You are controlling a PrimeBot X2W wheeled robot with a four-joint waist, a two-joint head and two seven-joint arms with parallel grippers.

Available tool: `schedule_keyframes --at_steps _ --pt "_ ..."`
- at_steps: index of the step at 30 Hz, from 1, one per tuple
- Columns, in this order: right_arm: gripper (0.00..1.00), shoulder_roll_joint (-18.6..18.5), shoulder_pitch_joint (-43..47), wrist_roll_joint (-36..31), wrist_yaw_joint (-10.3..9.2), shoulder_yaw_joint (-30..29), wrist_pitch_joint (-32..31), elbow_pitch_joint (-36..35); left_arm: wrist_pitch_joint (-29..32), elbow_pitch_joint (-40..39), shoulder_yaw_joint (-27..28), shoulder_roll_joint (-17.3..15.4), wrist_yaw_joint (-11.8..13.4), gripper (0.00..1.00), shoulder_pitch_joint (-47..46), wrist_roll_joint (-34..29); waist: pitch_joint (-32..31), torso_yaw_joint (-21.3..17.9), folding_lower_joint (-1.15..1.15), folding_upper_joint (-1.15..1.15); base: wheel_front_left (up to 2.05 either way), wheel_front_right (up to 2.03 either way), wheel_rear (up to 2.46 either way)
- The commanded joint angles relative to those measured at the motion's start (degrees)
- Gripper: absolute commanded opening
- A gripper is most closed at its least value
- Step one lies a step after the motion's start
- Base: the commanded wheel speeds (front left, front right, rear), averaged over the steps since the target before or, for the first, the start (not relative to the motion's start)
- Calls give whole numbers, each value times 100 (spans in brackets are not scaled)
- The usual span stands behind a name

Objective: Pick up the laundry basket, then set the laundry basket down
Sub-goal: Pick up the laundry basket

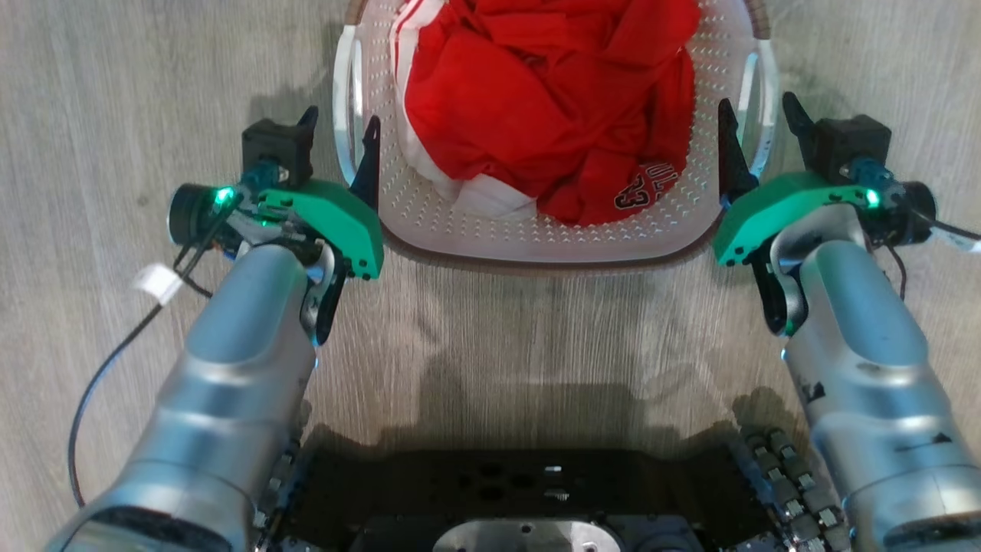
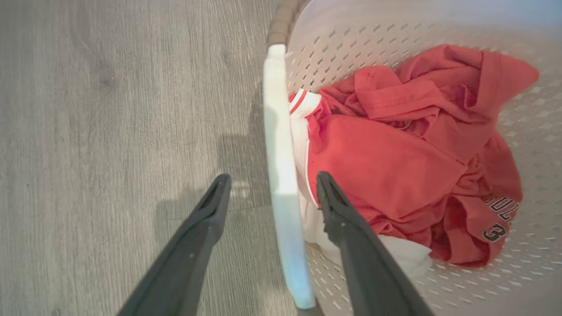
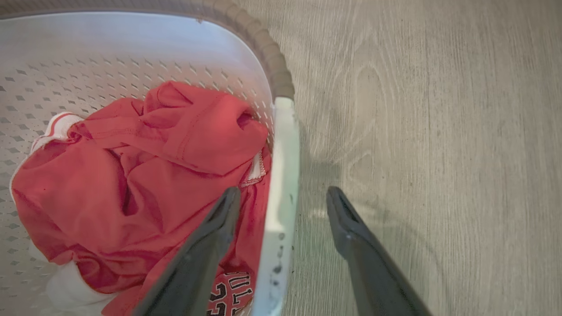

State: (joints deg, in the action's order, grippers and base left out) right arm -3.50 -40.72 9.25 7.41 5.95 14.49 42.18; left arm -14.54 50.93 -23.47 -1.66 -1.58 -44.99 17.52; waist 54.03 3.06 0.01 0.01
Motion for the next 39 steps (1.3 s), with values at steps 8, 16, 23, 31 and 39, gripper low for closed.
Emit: schedule_keyframes --at_steps 8,16,23,31,39 --pt "100 62 -103 161 8 245 51 256 -46 263 -214 -122 57 100 -290 310 219 4 -1 -1 0 0 0" --pt "100 62 -286 244 8 321 51 387 -46 432 -441 -121 89 100 -542 597 320 -9 -1 -1 0 0 0" --pt "24 62 -354 360 8 342 51 614 -46 528 -726 -121 118 46 -634 913 312 21 -1 -1 0 0 0" --pt "0 62 -534 556 8 466 51 1005 -46 598 -1063 -121 174 0 -570 1200 183 51 -1 -1 0 0 0" --pt "0 62 -490 777 8 673 51 1314 -46 680 -1328 -121 302 0 -374 1516 -144 35 -1 -1 0 0 0"
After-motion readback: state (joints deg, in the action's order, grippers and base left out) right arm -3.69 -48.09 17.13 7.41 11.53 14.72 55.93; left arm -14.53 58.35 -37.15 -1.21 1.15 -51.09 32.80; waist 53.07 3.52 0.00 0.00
